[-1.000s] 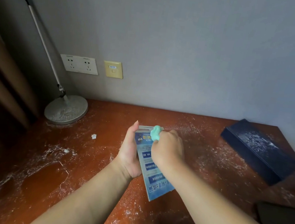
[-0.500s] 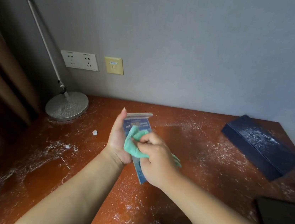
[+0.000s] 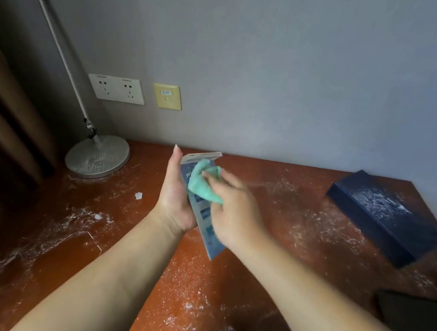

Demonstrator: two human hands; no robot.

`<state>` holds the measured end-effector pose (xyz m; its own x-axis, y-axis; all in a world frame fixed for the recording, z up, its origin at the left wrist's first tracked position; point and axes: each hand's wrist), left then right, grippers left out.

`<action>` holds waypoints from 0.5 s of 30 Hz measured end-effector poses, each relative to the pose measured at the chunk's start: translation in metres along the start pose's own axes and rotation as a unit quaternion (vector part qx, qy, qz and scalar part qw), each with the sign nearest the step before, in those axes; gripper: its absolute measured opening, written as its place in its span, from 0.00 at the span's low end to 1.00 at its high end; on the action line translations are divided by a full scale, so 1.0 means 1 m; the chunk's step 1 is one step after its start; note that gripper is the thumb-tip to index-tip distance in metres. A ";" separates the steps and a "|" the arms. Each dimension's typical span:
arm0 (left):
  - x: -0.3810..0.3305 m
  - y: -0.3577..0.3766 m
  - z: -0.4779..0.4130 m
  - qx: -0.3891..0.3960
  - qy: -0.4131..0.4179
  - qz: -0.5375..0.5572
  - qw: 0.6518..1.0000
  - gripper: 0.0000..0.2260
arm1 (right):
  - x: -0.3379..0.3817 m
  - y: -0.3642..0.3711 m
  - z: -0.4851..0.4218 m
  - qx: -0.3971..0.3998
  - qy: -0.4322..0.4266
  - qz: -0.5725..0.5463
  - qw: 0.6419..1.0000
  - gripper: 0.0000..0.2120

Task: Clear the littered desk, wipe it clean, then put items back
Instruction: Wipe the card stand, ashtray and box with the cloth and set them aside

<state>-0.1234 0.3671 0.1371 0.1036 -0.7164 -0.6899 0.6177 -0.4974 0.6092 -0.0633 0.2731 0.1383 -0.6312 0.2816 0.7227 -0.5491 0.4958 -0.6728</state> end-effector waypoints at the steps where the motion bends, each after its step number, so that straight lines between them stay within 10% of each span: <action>1: -0.001 0.000 -0.001 -0.007 0.003 0.016 1.000 0.37 | 0.004 0.010 0.008 0.021 -0.011 0.008 1.000 0.28; 7: -0.016 -0.026 -0.003 -0.085 0.059 0.028 0.994 0.37 | -0.069 0.021 0.040 0.105 0.126 0.064 0.984 0.25; 10: -0.014 -0.021 0.004 -0.022 0.070 -0.092 0.993 0.51 | -0.085 -0.006 0.023 -0.046 0.251 0.026 0.967 0.24; 15: 0.014 -0.021 0.003 -0.018 0.188 -0.367 0.911 0.35 | -0.022 -0.065 0.003 -0.139 -0.042 -0.154 0.977 0.29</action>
<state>-0.1375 0.3658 0.1153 -0.0925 0.0242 -0.9954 0.6517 -0.7543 -0.0789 -0.0152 0.2326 0.1652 -0.5090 0.0202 0.8606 -0.5573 0.7542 -0.3473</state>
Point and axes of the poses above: each hand's wrist, its own z-axis away from the middle knuckle, its own y-axis out of the palm, x = y × z, and after that the axes turned 7 degrees about -z, right-handed
